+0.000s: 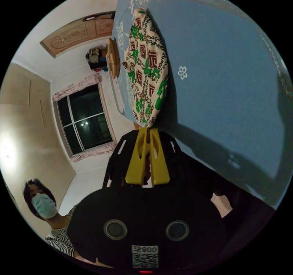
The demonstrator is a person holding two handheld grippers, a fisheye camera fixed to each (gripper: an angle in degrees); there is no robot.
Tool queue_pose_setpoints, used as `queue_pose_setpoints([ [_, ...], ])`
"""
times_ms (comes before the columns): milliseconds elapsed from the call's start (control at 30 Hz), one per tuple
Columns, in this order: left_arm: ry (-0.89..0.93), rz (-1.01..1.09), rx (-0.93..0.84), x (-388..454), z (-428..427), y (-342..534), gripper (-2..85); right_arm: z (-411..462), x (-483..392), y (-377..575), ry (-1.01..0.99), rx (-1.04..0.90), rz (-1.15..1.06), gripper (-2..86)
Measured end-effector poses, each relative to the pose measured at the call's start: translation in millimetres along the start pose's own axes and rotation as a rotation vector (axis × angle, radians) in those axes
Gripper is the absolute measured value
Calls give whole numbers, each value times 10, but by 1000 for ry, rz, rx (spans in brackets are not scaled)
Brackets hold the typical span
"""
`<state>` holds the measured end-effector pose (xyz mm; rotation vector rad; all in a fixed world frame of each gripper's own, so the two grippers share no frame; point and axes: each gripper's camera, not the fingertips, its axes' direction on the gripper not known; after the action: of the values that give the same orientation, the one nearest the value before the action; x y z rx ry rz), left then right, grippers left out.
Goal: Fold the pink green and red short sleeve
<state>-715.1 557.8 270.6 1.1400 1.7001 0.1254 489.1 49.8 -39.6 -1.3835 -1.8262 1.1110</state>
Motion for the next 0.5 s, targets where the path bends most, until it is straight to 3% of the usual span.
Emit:
queue_pose_setpoints([
  [167, 18, -22, 193, -4, -565, -36, 79, -37, -42, 1, -6, 4, -10, 9],
  [500, -64, -19, 230, 147, -916, -207, 76, -80, -160, 22, 1, 14, -21, 9],
])
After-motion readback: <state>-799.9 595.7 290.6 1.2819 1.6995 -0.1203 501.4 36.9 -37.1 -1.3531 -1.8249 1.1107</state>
